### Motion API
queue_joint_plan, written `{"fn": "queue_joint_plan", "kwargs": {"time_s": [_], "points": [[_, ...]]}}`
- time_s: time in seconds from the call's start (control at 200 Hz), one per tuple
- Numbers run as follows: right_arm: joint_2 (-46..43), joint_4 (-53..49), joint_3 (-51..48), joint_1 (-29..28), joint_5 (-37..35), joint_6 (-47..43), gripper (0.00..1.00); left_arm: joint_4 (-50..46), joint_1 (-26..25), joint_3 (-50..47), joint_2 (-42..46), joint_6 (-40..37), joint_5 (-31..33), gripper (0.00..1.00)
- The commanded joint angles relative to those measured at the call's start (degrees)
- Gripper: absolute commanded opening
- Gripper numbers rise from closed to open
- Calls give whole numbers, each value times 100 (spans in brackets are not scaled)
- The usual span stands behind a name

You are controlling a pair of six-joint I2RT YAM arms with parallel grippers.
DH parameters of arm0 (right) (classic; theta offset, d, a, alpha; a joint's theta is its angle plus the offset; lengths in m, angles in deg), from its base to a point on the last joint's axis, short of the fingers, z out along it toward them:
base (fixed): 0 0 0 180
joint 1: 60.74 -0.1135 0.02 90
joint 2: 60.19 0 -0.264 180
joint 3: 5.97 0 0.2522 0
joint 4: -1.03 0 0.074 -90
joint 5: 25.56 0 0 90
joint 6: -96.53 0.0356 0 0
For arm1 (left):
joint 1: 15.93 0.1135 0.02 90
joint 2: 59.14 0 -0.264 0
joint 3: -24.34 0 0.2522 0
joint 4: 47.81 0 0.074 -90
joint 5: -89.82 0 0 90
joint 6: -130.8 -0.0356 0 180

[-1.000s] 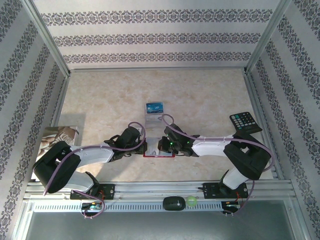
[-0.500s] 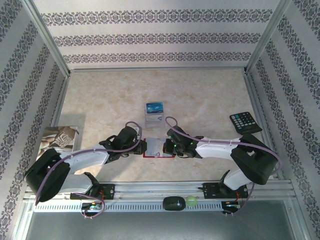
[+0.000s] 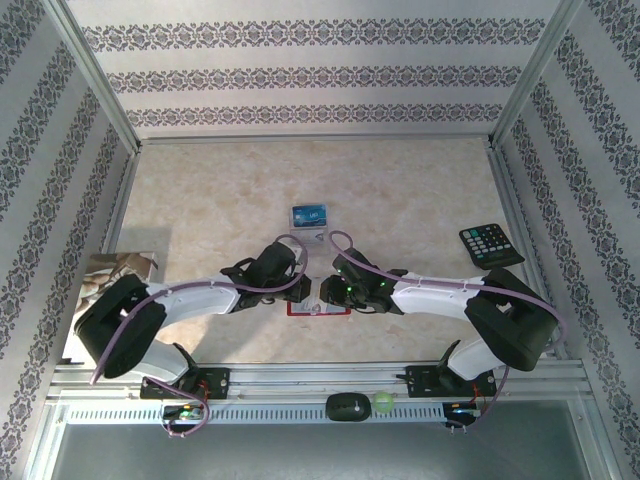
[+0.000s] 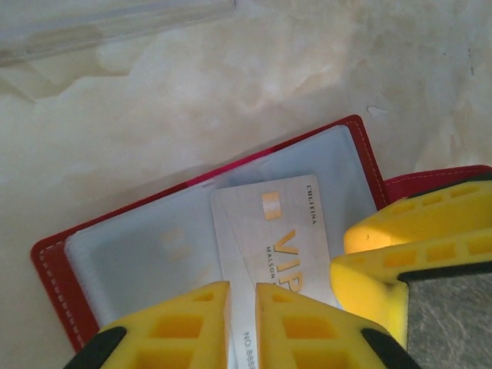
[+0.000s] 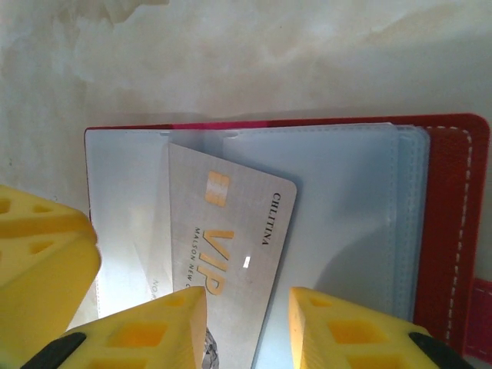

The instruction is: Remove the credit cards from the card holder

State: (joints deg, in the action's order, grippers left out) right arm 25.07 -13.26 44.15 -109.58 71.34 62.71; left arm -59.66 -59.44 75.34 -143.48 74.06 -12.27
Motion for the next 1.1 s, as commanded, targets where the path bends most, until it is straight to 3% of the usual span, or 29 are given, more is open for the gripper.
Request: {"fn": "queue_joint_plan", "kwargs": {"time_s": [0.0,0.535,0.615,0.784,1.099], "points": [[39,-55,134,80,-52,-10,34,-43,-54,102,-144,-111,177,13],[381,397,231,138,342,2,31,19,-53,-66,-712,-65,71,6],[393,411,257,142,351,-7,27,81,-53,-94,-752,-60,-9,6],[237,221,169,160,59,40,9,83,-37,-173,-675,-21,26,5],[-673,-227,-400,304,-215,-42,0,101,61,-69,-605,-158,-95,6]]}}
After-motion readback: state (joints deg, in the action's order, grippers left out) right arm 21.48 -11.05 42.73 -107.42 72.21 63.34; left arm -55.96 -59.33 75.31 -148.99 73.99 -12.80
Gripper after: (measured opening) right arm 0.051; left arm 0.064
